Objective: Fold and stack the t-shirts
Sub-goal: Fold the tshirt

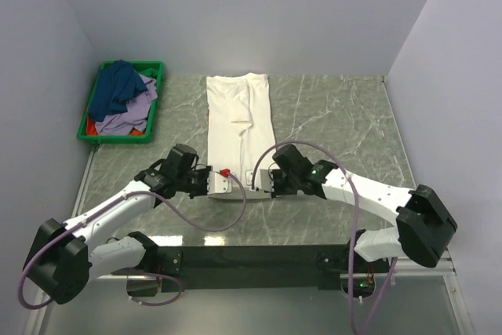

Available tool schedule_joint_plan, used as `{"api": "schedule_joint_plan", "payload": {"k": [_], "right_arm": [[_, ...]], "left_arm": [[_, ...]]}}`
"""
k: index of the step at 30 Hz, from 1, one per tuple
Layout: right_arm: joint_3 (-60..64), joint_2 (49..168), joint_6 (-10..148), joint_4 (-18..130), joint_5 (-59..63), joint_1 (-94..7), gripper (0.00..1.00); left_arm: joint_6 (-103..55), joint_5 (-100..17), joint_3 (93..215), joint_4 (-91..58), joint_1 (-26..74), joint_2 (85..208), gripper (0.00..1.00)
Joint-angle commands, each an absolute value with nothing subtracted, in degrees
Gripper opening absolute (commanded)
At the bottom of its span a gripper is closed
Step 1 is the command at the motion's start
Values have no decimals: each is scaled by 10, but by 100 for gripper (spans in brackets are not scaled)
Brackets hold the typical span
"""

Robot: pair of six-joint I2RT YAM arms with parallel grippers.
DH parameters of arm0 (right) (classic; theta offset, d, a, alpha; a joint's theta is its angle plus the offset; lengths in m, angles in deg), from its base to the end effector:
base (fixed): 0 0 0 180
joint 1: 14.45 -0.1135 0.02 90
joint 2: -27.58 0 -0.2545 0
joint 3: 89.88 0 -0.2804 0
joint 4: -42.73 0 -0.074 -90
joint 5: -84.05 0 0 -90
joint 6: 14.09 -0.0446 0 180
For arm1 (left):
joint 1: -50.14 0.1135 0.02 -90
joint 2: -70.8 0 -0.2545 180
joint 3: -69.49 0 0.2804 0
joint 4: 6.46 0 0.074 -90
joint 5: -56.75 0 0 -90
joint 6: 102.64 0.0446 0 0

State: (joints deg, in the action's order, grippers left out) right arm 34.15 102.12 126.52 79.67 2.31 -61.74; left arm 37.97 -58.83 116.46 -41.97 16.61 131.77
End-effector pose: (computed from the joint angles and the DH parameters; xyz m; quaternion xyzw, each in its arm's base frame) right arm 0.1885 0.2137 0.1721 -0.7324 0.6095 0.0602 0.2976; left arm 0.1917 -0.1501 0.1813 0.6699 0.6279 -0.1553 0.3646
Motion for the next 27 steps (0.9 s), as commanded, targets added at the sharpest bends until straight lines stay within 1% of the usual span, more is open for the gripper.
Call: {"api": "schedule_joint_plan", "payload": {"k": [1, 8, 12, 22, 27], "right_arm": [[296, 1050, 1329, 798, 26, -588, 0], [220, 1122, 1390, 807, 47, -527, 0], [138, 1189, 1414, 816, 64, -491, 0], [-8, 1313, 1464, 842, 84, -436, 0], [-65, 1362, 1476, 849, 89, -425, 0]], "left_arm": [[427, -572, 1192, -339, 191, 1342, 1], [468, -601, 1254, -287, 255, 1455, 1], [496, -617, 1293, -265, 288, 1507, 1], [520, -639, 1406, -242, 322, 1653, 2], [530, -640, 1452, -236, 334, 1698, 3]]}}
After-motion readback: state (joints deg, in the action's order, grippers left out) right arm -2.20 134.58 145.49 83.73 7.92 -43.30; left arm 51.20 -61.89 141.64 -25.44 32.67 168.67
